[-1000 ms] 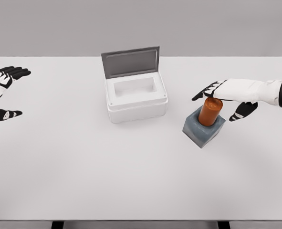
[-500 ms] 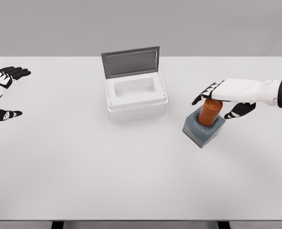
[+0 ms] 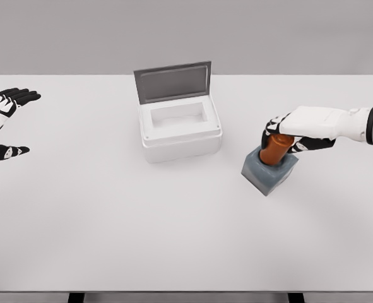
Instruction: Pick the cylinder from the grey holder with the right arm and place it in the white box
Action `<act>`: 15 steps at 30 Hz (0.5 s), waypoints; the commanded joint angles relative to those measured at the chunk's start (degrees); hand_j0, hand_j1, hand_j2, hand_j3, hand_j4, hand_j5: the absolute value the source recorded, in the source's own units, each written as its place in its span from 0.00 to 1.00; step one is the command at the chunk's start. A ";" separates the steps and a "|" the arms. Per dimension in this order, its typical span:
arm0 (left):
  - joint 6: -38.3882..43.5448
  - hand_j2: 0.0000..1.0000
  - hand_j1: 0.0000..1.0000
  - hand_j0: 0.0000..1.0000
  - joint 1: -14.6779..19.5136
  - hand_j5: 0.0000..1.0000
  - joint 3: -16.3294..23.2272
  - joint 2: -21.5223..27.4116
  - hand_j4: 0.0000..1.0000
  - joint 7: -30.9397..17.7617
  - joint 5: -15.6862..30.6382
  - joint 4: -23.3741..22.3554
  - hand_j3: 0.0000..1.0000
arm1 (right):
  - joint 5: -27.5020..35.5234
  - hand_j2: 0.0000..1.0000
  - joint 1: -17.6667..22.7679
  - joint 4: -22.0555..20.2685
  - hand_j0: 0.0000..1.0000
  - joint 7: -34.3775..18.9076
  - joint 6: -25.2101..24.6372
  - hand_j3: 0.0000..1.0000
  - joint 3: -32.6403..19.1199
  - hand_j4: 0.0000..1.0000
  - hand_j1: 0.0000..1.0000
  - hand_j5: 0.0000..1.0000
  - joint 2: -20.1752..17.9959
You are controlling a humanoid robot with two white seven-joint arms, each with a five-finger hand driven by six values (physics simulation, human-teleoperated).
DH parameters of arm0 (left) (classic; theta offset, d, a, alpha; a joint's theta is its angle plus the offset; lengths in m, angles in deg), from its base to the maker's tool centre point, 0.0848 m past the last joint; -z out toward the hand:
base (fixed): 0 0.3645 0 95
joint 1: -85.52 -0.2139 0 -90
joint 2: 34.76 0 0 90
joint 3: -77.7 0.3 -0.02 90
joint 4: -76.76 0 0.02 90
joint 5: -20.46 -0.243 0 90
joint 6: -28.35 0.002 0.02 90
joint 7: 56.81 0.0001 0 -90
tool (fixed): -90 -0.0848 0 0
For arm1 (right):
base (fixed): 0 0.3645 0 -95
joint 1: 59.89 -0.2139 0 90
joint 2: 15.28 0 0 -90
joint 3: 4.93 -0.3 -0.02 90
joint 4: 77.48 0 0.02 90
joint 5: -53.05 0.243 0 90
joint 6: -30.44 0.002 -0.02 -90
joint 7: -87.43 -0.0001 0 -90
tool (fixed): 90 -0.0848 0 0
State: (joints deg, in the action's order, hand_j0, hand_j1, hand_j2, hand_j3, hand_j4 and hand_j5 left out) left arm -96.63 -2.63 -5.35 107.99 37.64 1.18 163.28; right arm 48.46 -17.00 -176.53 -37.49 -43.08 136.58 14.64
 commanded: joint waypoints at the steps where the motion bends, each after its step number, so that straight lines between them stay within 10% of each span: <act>1: -0.02 1.00 1.00 1.00 0.00 1.00 -0.01 0.08 1.00 0.03 0.38 -0.04 1.00 | 0.20 0.25 0.00 -0.01 0.25 -0.08 0.04 0.25 0.00 0.25 0.25 0.25 -0.04; 15: -0.02 1.00 1.00 1.00 0.00 1.00 -0.01 0.08 1.00 0.12 0.38 0.05 1.00 | 0.20 0.25 -0.88 0.08 0.25 -0.08 4.78 0.25 -4.22 0.25 0.25 0.25 1.54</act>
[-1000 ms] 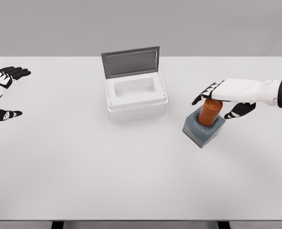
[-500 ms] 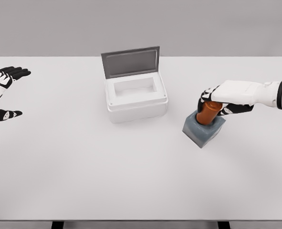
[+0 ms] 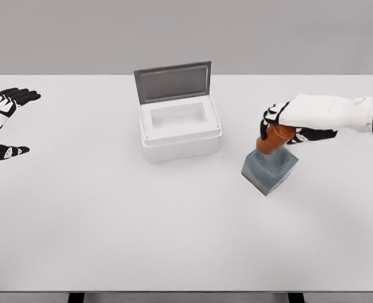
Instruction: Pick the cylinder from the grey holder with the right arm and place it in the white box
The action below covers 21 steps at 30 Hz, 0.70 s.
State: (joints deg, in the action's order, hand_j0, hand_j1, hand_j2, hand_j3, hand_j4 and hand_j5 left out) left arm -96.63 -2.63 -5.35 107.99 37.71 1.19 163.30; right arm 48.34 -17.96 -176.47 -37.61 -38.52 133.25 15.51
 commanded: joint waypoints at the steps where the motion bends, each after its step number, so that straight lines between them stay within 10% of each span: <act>1: -0.02 1.00 1.00 1.00 0.00 1.00 -0.01 0.08 1.00 0.04 0.38 0.03 1.00 | 0.41 0.25 -0.09 0.20 0.25 0.04 0.14 0.25 -1.77 0.25 0.25 0.25 1.64; 21: -0.02 1.00 1.00 1.00 0.00 1.00 -0.01 0.08 1.00 0.04 0.38 -0.06 1.00 | -6.27 0.26 -6.68 13.38 0.26 0.04 -0.74 0.26 -2.48 0.26 0.26 0.26 21.41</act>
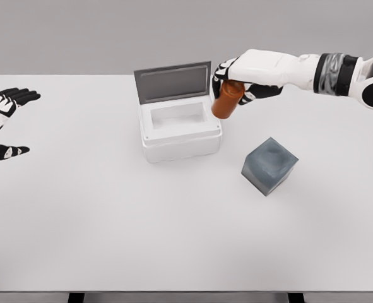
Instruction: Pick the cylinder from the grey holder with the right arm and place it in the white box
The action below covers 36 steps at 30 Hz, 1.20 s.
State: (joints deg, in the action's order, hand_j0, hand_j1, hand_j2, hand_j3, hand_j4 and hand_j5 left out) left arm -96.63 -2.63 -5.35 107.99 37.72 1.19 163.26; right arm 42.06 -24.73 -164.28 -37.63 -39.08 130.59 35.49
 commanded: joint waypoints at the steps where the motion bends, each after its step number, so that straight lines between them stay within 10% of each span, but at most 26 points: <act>1: -0.02 1.00 1.00 1.00 0.09 1.00 -0.01 0.08 1.00 0.03 0.37 -0.02 1.00 | 0.01 0.26 0.00 2.07 0.26 0.06 -0.18 0.26 0.54 0.26 0.26 0.26 2.05; 36: -0.02 1.00 1.00 1.00 0.00 1.00 -0.01 0.08 1.00 0.03 0.37 -0.02 1.00 | -6.23 0.27 -3.52 12.00 0.27 0.06 -0.18 0.27 1.94 0.27 0.27 0.27 10.66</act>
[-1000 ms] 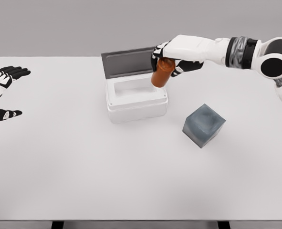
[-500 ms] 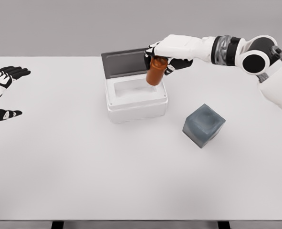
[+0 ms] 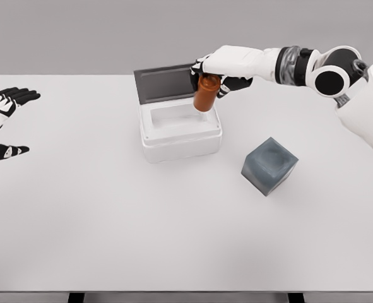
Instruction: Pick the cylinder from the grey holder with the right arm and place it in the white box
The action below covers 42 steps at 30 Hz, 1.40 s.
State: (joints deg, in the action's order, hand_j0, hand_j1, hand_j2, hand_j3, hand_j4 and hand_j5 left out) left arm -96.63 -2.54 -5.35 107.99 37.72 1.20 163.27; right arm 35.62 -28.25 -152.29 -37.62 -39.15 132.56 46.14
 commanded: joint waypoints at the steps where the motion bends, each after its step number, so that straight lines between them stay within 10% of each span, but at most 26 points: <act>1: -0.02 1.00 1.00 1.00 0.00 1.00 -0.01 0.08 1.00 0.03 0.36 -0.03 1.00 | 0.21 0.27 0.00 0.02 0.27 0.04 -0.10 0.27 -0.11 0.27 0.27 0.27 0.01; 3: -0.02 1.00 1.00 1.00 -0.09 1.00 -0.01 0.08 1.00 0.12 0.36 0.05 1.00 | -0.14 0.37 -0.09 -0.25 0.37 0.04 -0.02 0.37 -0.03 0.37 0.37 0.37 -0.08; 5: -0.02 1.00 1.00 1.00 -0.09 1.00 -0.01 0.08 1.00 0.12 0.36 -0.03 1.00 | -4.52 0.92 -0.09 -0.69 0.92 0.04 0.07 0.92 -0.11 0.92 0.92 0.92 -0.08; 6: -0.02 1.00 1.00 1.00 -0.09 1.00 -0.01 0.08 1.00 0.12 0.36 0.06 1.00 | -4.89 1.00 -0.09 -0.95 1.00 0.04 0.16 1.00 -0.11 1.00 1.00 1.00 -0.16; 17: -0.02 1.00 1.00 1.00 -0.09 1.00 -0.01 0.08 1.00 0.12 0.28 0.06 1.00 | -1.46 1.00 2.19 -18.79 1.00 0.04 0.69 1.00 -8.38 1.00 1.00 1.00 -10.18; 23: -0.02 1.00 1.00 1.00 0.44 1.00 1.31 -0.45 1.00 -0.32 0.89 0.05 1.00 | 0.12 1.00 18.54 -17.21 1.00 0.04 3.32 1.00 -21.82 1.00 1.00 1.00 -15.81; 29: -0.02 1.00 1.00 1.00 8.26 1.00 3.77 -1.07 1.00 -0.85 9.76 0.23 1.00 | 0.03 1.00 22.06 -16.24 1.00 0.04 3.24 1.00 -22.97 1.00 1.00 1.00 -16.78; 34: -0.02 1.00 1.00 1.00 19.15 1.00 17.12 -3.26 1.00 -13.14 20.04 0.06 1.00 | -0.05 1.00 24.61 -15.89 1.00 0.04 3.06 1.00 -23.05 1.00 1.00 1.00 -15.90; 42: 7.02 1.00 1.00 1.00 28.03 1.00 17.92 -13.98 1.00 -39.51 41.22 -10.57 1.00 | -0.05 1.00 25.31 -17.56 1.00 0.04 2.88 1.00 -23.05 1.00 1.00 1.00 -16.69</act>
State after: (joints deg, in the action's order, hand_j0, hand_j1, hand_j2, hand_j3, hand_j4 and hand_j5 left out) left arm -92.62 26.99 12.18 96.09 4.84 35.67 155.69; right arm 35.31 -2.93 -169.41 -37.60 -36.15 109.58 29.79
